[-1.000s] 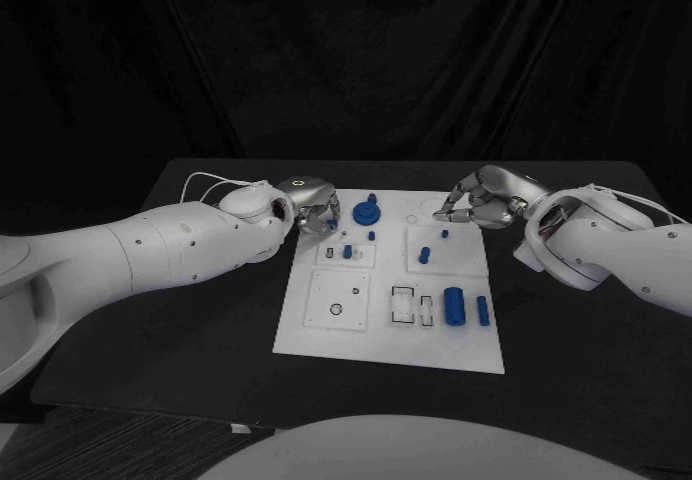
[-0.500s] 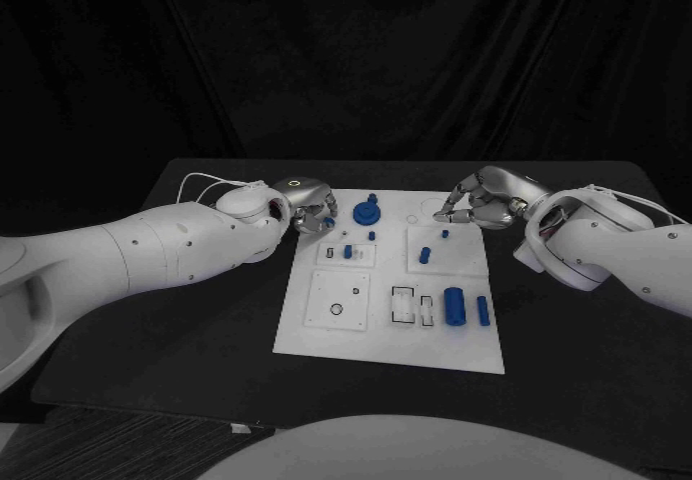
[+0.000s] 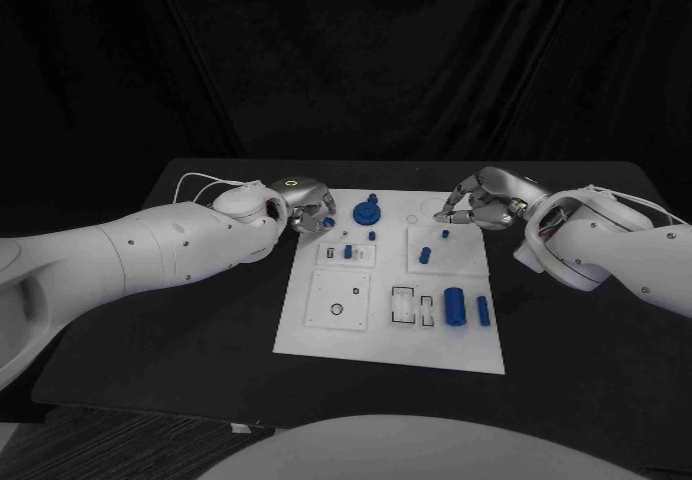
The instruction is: Assemble the parts on the task board
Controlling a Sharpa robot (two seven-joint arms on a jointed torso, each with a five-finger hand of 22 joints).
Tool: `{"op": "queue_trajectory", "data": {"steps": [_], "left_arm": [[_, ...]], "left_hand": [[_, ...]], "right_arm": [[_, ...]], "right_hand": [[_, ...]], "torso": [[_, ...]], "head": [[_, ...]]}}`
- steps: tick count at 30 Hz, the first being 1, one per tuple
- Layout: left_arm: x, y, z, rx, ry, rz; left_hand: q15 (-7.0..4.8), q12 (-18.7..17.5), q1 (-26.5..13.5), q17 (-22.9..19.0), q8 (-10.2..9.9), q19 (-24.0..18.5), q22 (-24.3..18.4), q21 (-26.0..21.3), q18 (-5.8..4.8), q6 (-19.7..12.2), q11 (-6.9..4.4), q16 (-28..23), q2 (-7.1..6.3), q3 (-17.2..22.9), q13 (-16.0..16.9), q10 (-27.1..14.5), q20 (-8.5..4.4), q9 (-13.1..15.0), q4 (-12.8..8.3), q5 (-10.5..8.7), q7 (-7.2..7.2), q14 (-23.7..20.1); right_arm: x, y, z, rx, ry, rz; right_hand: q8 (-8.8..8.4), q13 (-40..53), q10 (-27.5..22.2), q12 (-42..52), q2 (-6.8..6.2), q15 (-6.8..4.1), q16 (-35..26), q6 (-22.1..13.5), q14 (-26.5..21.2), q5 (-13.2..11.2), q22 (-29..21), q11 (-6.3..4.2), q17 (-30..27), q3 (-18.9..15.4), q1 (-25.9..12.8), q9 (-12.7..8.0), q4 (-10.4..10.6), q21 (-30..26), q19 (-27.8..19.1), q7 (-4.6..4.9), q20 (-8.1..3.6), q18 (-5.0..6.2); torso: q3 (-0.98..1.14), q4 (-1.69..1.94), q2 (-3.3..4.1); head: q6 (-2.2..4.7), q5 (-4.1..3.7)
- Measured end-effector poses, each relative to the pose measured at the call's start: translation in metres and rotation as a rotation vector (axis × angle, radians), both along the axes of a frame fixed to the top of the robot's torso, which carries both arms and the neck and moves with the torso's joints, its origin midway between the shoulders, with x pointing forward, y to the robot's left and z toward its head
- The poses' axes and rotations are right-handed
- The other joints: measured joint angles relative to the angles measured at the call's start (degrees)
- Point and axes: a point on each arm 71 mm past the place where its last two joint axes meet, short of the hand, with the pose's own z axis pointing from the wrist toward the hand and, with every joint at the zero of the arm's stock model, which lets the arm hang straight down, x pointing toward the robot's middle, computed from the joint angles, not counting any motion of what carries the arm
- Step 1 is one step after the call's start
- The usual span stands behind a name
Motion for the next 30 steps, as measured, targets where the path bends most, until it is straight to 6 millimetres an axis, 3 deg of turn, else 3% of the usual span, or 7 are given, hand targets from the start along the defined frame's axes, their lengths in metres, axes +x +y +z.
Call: {"op": "queue_trajectory", "data": {"steps": [7, 13, 19, 22, 26, 30], "left_arm": [[-0.0001, 0.0010, 0.0000, 0.001, 0.002, 0.002], [0.0000, 0.0006, -0.0001, 0.002, 0.004, 0.002], [0.0008, -0.0003, 0.0000, 0.003, 0.004, 0.003], [0.0013, -0.0003, 0.0001, 0.003, 0.004, 0.004], [0.0018, -0.0004, 0.0002, 0.003, 0.003, 0.006], [0.0019, -0.0002, 0.0000, 0.002, 0.002, 0.006]], "left_hand": [[0.00, 0.0, 0.0, 0.0, 0.2, 0.0, 0.0, 0.0, 0.00, 0.5, 0.00, 0.0, 0.00, 0.0, 0.0, 0.0, -0.01, 0.0, 0.0, -0.20, -0.49, 0.0], [-0.01, 0.0, 0.0, 0.0, 1.5, 0.0, 0.0, 0.0, 0.00, 4.6, -0.02, 0.0, 0.01, 0.0, 0.0, 0.0, -0.02, 0.0, 0.0, -0.14, -0.75, 0.0], [-0.02, 0.0, 0.0, 0.0, 1.9, 0.0, 0.0, 0.0, 0.00, 7.0, -0.14, 0.0, 0.02, 0.0, 0.0, -0.1, -0.03, 0.0, 0.0, 2.19, -0.83, 0.0], [-0.01, 0.0, 0.0, 0.0, 1.9, 0.0, 0.0, 0.0, 0.00, 7.6, -0.10, 0.0, 0.02, 0.0, 0.0, -0.1, -0.03, 0.0, 0.0, 2.21, -0.99, 0.0], [-0.01, 0.0, 0.6, 0.0, 1.9, 0.0, 0.0, 0.0, 0.00, 8.3, -0.11, 0.0, 0.56, 0.0, 0.0, -0.1, -0.03, -0.2, 0.0, 4.82, -1.22, 0.0], [-0.02, 0.0, 0.6, 0.0, 1.9, 0.0, 0.0, 0.0, 0.00, 8.8, -0.15, 0.0, 0.58, 0.0, 0.0, -0.1, -0.03, -0.7, 0.0, 5.51, -1.41, 0.0]], "right_arm": [[0.0002, 0.0001, -0.0006, -0.001, 0.002, 0.000], [0.0001, 0.0004, -0.0012, -0.001, 0.004, 0.001], [0.0000, -0.0002, -0.0013, -0.002, 0.004, 0.000], [-0.0001, -0.0006, -0.0014, -0.002, 0.005, -0.001], [-0.0002, -0.0008, -0.0014, -0.002, 0.005, -0.001], [-0.0002, -0.0009, -0.0015, -0.003, 0.006, -0.001]], "right_hand": [[-0.32, 0.0, 0.0, 0.0, 0.00, 0.00, 0.0, 0.0, 0.0, 0.0, 0.0, 0.00, 0.0, 0.0, 0.0, 0.0, 0.0, 0.0, 0.0, 0.00, 0.00, 0.00], [-0.32, 0.0, 0.0, 0.0, 0.00, 0.00, 0.0, 0.0, 0.0, 0.0, 0.0, 0.00, 0.0, 0.0, 0.0, 0.0, 0.0, 0.0, 0.0, 0.00, 0.00, 0.00], [-0.32, 0.0, 0.0, 0.0, 0.00, 0.00, 0.0, 0.0, 0.0, 0.0, 0.0, 0.00, 0.0, 0.0, 0.0, 0.0, 0.0, 0.0, 0.0, 0.00, 0.00, 0.00], [-0.32, 0.0, 0.0, 0.0, 0.00, 0.00, 0.0, 0.0, 0.0, 0.0, 0.0, 0.00, 0.0, 0.0, 0.0, 0.0, 0.0, 0.0, 0.0, 0.00, 0.00, 0.00], [-0.32, 0.0, 0.0, 0.0, 0.00, 0.00, 0.0, 0.0, 0.0, 0.0, 0.0, 0.00, 0.0, 0.0, 0.0, 0.0, 0.0, 0.0, 0.0, 0.00, 0.00, 0.00], [-0.32, 0.0, 0.0, 0.0, 0.00, 0.00, 0.0, 0.0, 0.0, 0.0, 0.0, 0.00, 0.0, 0.0, 0.0, 0.0, 0.0, 0.0, 0.0, 0.00, 0.00, 0.00]], "torso": [[0.00, 0.00, 0.01], [0.00, 0.00, 0.01], [0.00, -0.01, 0.01], [0.00, -0.02, 0.01], [0.00, -0.02, 0.01], [0.00, -0.03, 0.02]], "head": [[0.00, -0.10], [0.00, -0.08], [0.00, -0.04], [0.00, -0.16], [0.00, -0.19], [0.00, -0.13]]}}
